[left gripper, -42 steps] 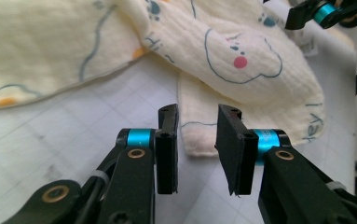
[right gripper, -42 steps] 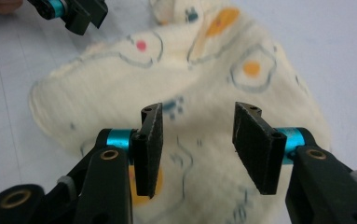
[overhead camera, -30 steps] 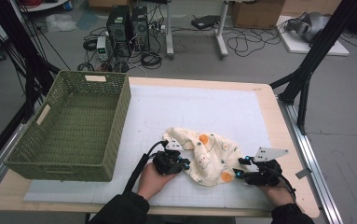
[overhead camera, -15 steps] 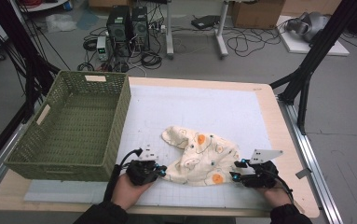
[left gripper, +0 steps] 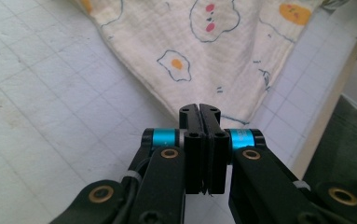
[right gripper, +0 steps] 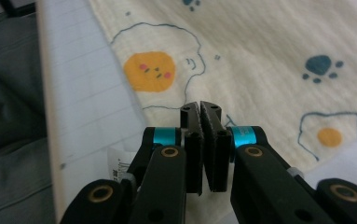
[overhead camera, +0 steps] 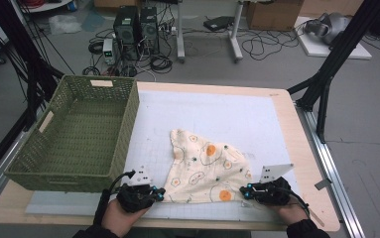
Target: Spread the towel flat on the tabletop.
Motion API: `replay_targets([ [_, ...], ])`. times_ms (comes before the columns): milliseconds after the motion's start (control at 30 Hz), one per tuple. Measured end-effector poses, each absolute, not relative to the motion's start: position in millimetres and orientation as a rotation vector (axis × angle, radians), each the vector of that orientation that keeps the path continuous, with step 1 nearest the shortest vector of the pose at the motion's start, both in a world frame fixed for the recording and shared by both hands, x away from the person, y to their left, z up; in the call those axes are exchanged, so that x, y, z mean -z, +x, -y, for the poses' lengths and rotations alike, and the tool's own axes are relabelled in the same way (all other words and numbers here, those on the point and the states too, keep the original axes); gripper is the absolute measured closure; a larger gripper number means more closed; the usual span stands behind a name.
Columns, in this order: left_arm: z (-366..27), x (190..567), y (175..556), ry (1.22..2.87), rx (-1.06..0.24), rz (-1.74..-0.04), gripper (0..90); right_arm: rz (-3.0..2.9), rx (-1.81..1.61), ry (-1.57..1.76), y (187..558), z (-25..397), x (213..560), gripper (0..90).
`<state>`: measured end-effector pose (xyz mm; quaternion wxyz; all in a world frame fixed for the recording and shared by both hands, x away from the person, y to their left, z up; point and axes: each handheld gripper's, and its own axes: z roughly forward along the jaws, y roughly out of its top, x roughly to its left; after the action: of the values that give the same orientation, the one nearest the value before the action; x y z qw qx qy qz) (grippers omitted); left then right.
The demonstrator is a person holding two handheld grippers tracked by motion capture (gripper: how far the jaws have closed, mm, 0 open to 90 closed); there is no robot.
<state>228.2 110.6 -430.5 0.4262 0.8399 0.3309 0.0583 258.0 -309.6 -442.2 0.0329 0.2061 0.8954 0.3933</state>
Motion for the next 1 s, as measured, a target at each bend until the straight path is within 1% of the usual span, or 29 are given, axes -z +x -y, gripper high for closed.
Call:
replay_targets([
  [33, -111.3, 429.9, 229.7, 2.087, -0.148, -0.826, 84.2, -2.746, -1.222, 0.630, 257.0, 310.2, 441.1, 82.2],
  [100, -111.2, 429.6, 234.6, 2.066, -0.139, -0.825, 75.2, -2.717, -1.234, 0.655, 258.6, 312.2, 438.4, 70.5],
  [133, -110.3, 430.0, 237.2, 2.060, -0.137, -0.820, 72.6, -2.716, -1.249, 0.661, 260.3, 312.5, 437.5, 66.0],
  [167, -108.9, 430.6, 239.8, 2.056, -0.130, -0.814, 71.0, -2.717, -1.265, 0.661, 261.6, 311.7, 437.4, 63.7],
  [267, -102.1, 432.2, 248.5, 2.054, -0.131, -0.798, 67.6, -2.725, -1.239, 0.627, 263.5, 305.2, 439.7, 59.6],
  [400, -92.4, 434.2, 260.8, 2.043, -0.130, -0.778, 67.6, -2.730, -1.218, 0.613, 267.8, 301.4, 444.1, 58.1],
  [533, -84.0, 439.7, 272.7, 2.099, -0.164, -0.775, 64.3, -2.704, -1.215, 0.633, 270.4, 305.4, 444.3, 56.9],
  [600, -82.2, 444.1, 275.4, 2.145, -0.201, -0.780, 63.1, -2.695, -1.201, 0.636, 270.2, 306.7, 445.6, 57.3],
  [633, -82.5, 445.5, 274.8, 2.138, -0.223, -0.769, 64.9, -2.685, -1.198, 0.637, 269.2, 306.5, 446.2, 57.9],
  [667, -82.9, 445.6, 274.5, 2.141, -0.242, -0.774, 68.5, -2.680, -1.196, 0.629, 268.3, 305.9, 446.7, 59.7],
  [700, -83.0, 445.2, 274.2, 2.154, -0.269, -0.771, 74.0, -2.672, -1.195, 0.628, 268.0, 305.2, 446.8, 63.2],
  [733, -83.4, 445.3, 274.0, 2.158, -0.287, -0.768, 81.4, -2.675, -1.196, 0.630, 268.4, 304.9, 446.6, 69.3],
  [767, -84.7, 445.2, 275.0, 2.155, -0.274, -0.775, 86.6, -2.678, -1.202, 0.637, 268.8, 303.9, 446.6, 74.8],
  [867, -86.1, 444.0, 273.2, 2.160, -0.283, -0.791, 88.7, -2.700, -1.198, 0.619, 270.4, 299.9, 445.5, 86.8],
  [1000, -97.1, 440.8, 265.4, 2.171, -0.287, -0.840, 88.9, -2.704, -1.196, 0.605, 269.9, 296.3, 444.3, 88.1],
])
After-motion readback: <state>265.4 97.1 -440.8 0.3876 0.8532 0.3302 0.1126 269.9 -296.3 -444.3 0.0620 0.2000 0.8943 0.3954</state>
